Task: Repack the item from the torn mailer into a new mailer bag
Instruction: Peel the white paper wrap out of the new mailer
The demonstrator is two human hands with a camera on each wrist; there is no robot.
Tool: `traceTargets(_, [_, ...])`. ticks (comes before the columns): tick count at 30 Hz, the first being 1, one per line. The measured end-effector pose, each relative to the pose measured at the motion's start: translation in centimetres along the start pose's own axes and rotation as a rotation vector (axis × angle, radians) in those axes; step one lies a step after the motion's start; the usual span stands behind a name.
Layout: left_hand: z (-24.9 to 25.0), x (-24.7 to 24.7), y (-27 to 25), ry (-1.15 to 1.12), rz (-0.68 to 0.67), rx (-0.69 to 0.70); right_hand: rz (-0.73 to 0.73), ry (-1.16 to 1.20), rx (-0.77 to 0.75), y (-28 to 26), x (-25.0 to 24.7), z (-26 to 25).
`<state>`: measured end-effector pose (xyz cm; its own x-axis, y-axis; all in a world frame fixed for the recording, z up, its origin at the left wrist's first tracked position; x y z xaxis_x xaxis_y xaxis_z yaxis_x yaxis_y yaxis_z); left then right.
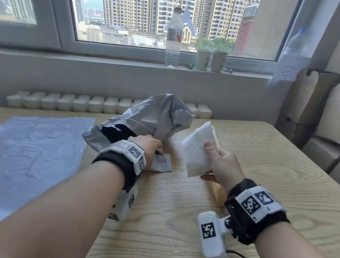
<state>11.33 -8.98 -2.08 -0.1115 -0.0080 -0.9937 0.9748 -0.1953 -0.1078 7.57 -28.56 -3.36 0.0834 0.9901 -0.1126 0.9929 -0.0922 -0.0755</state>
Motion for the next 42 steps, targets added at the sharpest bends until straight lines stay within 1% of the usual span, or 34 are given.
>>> traceTargets(1, [-0.1, -0.4, 0.1, -0.106, 0.047, -0.029, -0.022, -0.022, 0.002, -0.3, 0.6, 0.3])
traceTargets(2, [0.0, -0.7, 0.0, -0.265, 0.088, -0.068, -0.037, -0.032, 0.002, -0.5, 1.1, 0.7])
traceTargets(3, [0.2, -0.7, 0.0, -0.486, 0.095, -0.106, -0.046, -0.042, 0.003, -0.5, 1.5, 1.0])
traceTargets(4, [0.9, -0.4, -0.4, -0.757, 0.035, -0.147, -0.057, -0.05, 0.008, -0.5, 1.8, 1.2])
traceTargets(5, [1.8, 0.3, -0.8, -1.027, -0.072, -0.192, -0.071, -0.057, 0.018, -0.6, 2.1, 1.3])
traceTargets(6, [2.7, 0.9, -1.4, -1.233, -0.173, -0.236, -0.088, -0.063, 0.03, -0.7, 2.4, 1.4])
traceTargets(7, [3.3, 1.1, -1.8, -1.358, -0.228, -0.255, -0.104, -0.069, 0.037, -0.8, 2.6, 1.5])
traceTargets(8, [3.7, 1.0, -2.1, -1.419, -0.231, -0.248, -0.108, -0.083, 0.039, -0.9, 2.7, 1.6])
traceTargets(9, [3.8, 0.9, -2.1, -1.452, -0.202, -0.226, -0.09, -0.111, 0.034, -1.1, 2.6, 1.8])
traceTargets(12, [3.1, 1.1, -1.8, -1.439, -0.039, -0.19, 0.032, -0.304, -0.006, -1.3, 1.6, 2.4])
traceTargets(15, [2.5, 2.1, -1.9, -1.442, 0.044, -0.19, 0.104, -0.437, -0.026, -1.9, 0.7, 2.6])
traceTargets(17, [2.6, 2.9, -2.2, -1.392, 0.068, -0.173, 0.122, -0.472, -0.065, -2.4, 0.6, 2.4])
traceTargets(19, [2.7, 3.2, -2.2, -1.281, 0.119, -0.159, 0.123, -0.463, -0.111, -2.8, 0.6, 2.0])
traceTargets(22, [2.5, 2.6, -2.1, -1.196, 0.199, -0.166, 0.058, -0.434, -0.17, -3.6, 0.8, 1.2])
traceTargets(25, [2.5, 1.9, -1.7, -1.151, 0.218, -0.175, 0.034, -0.363, -0.194, -3.9, 0.3, 0.7])
traceTargets(27, [2.9, 1.6, -1.4, -1.044, 0.234, -0.164, -0.019, -0.336, -0.177, -4.1, 0.1, 0.7])
traceTargets(29, [3.5, 1.5, -1.4, -0.897, 0.255, -0.151, -0.059, -0.392, -0.142, -4.4, 0.1, 1.0])
traceTargets(31, [4.2, 1.9, -1.1, -0.831, 0.224, -0.124, -0.069, -0.473, -0.082, -4.3, 0.0, 1.6])
traceTargets(33, [4.8, 2.3, -0.7, -0.854, 0.178, -0.107, -0.092, -0.567, -0.022, -4.0, 0.0, 2.3])
traceTargets(35, [5.4, 2.7, -0.4, -0.934, 0.123, -0.114, -0.111, -0.667, 0.006, -3.6, -0.1, 2.9])
traceTargets(37, [5.8, 2.7, -0.4, -0.926, 0.079, -0.08, -0.108, -0.724, 0.027, -3.5, -0.1, 3.1])
traceTargets(38, [6.0, 2.6, -0.3, -0.894, 0.078, -0.039, -0.102, -0.735, 0.039, -3.4, -0.1, 3.2])
traceTargets(40, [6.1, 2.3, -0.3, -0.805, 0.118, 0.037, -0.086, -0.749, 0.051, -3.2, -0.1, 3.2])
traceTargets(42, [6.0, 2.4, -0.4, -0.66, 0.118, 0.064, -0.08, -0.764, 0.052, -3.2, -0.1, 3.1])
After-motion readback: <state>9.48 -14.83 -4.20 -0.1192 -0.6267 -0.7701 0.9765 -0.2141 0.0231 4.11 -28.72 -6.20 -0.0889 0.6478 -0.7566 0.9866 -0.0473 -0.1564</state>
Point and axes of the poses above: each hand's wrist, its own y-axis towards the middle knuckle, its own x-axis out of the palm, z = x × y, the point moved 5 cm from there along y, towards the middle knuckle, and after that the axes turned 2 degrees about -y, right-handed, at the moved point
